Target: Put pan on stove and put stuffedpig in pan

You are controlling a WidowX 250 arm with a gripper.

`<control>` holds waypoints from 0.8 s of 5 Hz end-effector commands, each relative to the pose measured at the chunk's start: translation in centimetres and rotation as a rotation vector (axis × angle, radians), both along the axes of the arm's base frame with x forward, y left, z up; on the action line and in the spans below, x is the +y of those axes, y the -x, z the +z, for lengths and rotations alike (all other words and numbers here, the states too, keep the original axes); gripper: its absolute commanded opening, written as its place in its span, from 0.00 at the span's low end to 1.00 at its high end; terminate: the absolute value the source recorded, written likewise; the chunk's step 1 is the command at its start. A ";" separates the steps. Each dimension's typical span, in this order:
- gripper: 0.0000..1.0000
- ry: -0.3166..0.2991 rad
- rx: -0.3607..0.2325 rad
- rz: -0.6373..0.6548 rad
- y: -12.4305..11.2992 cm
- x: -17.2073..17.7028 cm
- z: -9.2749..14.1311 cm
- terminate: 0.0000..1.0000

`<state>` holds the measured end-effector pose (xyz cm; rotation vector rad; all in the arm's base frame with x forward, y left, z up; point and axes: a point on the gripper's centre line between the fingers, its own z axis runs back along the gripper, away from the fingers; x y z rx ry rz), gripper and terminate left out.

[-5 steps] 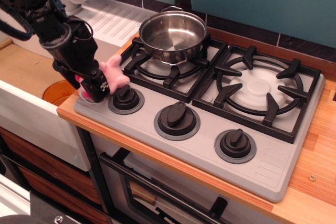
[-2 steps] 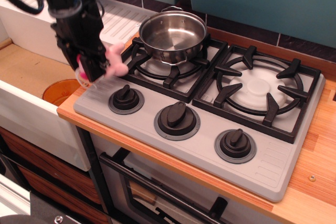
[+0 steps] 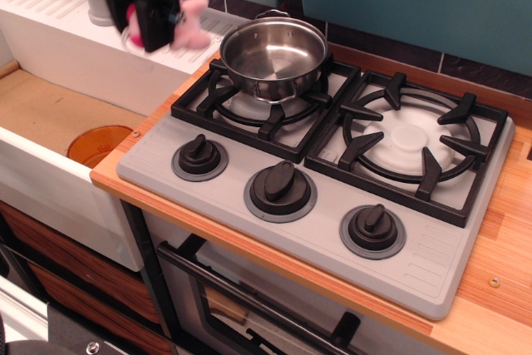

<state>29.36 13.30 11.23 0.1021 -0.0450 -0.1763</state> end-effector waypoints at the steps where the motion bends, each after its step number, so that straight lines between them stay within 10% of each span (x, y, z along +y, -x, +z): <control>1: 0.00 -0.025 -0.017 0.002 -2.9 -2.1 3.3 0.00; 4: 0.00 -0.022 -0.048 -0.006 -4.8 -3.8 2.6 0.00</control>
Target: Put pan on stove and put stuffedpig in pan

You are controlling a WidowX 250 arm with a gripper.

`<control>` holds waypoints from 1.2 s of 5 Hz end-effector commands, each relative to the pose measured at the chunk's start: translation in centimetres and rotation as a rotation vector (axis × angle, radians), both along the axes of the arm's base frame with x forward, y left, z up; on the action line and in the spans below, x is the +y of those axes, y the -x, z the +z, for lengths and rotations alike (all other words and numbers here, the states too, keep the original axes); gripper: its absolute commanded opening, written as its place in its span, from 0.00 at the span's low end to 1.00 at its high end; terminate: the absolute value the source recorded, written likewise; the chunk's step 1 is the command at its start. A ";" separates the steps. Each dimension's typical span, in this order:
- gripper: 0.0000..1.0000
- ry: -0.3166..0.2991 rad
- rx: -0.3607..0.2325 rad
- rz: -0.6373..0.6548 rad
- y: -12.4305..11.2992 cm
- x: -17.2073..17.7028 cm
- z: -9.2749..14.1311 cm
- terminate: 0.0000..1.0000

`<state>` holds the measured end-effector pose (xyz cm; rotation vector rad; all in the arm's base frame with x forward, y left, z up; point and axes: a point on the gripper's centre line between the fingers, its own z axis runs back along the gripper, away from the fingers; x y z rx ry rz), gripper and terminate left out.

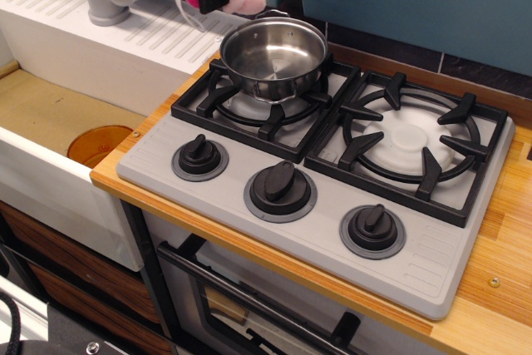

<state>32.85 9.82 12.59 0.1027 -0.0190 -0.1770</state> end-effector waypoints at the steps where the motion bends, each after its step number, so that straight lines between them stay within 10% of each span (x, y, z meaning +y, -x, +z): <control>1: 1.00 -0.016 -0.088 -0.037 -1.5 -0.3 1.0 0.00; 6: 1.00 0.022 -0.084 -0.038 -1.3 -1.1 2.2 0.00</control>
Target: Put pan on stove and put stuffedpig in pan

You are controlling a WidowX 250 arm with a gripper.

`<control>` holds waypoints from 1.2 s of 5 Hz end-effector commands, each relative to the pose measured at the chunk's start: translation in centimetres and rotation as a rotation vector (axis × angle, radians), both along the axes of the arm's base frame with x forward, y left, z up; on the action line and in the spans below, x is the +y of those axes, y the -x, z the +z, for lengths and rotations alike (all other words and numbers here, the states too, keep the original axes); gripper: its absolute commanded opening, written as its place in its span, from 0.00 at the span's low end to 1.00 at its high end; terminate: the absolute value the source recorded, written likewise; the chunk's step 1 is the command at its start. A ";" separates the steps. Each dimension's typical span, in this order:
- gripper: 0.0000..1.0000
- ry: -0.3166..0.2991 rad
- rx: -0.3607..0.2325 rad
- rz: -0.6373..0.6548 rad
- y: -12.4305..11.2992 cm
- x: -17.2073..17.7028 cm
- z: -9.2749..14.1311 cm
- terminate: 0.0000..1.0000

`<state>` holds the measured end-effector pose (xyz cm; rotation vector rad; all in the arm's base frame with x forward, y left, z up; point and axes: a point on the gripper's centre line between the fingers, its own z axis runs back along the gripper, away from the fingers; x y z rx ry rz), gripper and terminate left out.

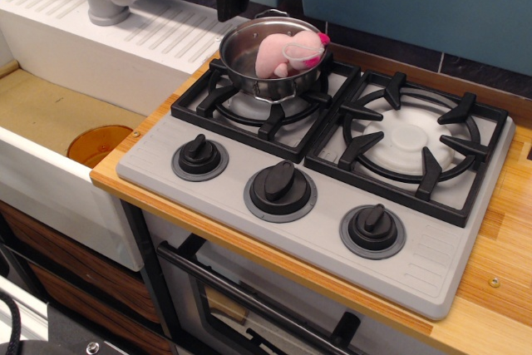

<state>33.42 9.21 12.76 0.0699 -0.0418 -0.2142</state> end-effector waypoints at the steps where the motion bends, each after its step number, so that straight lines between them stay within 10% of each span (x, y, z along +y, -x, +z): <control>1: 1.00 -0.012 -0.067 0.003 -0.8 -0.9 2.1 0.00; 5: 1.00 0.035 -0.079 0.040 -1.4 -2.1 3.0 0.00; 6: 1.00 -0.036 -0.098 0.067 -1.6 -2.5 2.4 1.00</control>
